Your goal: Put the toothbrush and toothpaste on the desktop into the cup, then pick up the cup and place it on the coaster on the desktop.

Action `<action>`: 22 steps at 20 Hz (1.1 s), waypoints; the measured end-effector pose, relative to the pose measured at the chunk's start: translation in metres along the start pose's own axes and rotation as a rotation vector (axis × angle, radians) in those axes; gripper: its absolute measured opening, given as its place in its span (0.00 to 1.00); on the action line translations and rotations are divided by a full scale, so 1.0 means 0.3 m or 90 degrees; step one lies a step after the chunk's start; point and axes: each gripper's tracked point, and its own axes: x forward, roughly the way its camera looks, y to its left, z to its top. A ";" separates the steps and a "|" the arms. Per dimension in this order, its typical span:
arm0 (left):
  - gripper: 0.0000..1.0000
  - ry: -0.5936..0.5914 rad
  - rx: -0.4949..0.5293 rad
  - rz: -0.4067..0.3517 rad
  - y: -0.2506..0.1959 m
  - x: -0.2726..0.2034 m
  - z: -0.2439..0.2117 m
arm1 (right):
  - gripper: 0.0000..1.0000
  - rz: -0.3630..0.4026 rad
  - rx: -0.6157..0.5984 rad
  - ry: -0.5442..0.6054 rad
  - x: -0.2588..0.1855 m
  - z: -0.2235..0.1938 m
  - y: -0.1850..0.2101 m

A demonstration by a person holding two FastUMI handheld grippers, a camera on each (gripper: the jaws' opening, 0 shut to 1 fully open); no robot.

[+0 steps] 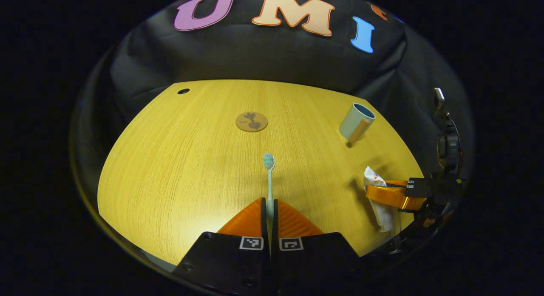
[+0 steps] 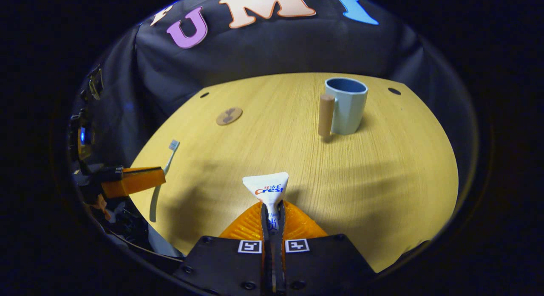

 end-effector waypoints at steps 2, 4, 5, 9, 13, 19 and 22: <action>0.00 -0.017 0.000 -0.002 -0.002 -0.018 0.030 | 0.06 0.012 -0.003 -0.053 -0.037 0.090 0.013; 0.00 -0.031 0.006 -0.003 -0.003 -0.030 0.055 | 0.05 0.022 0.006 -0.104 -0.067 0.196 0.015; 0.00 -0.035 0.010 -0.006 -0.006 -0.033 0.064 | 0.06 0.030 0.015 -0.124 -0.082 0.249 0.016; 0.00 -0.043 0.024 -0.008 -0.011 -0.046 0.077 | 0.06 0.038 0.022 -0.202 -0.123 0.449 -0.028; 0.00 -0.050 0.013 -0.011 -0.035 -0.047 0.080 | 0.05 0.020 0.008 -0.259 -0.128 0.602 -0.107; 0.00 -0.053 -0.007 -0.002 -0.048 -0.035 0.079 | 0.05 0.044 0.009 -0.340 -0.081 0.799 -0.182; 0.00 -0.059 -0.019 0.004 -0.054 -0.020 0.086 | 0.05 0.074 0.040 -0.376 -0.024 0.872 -0.206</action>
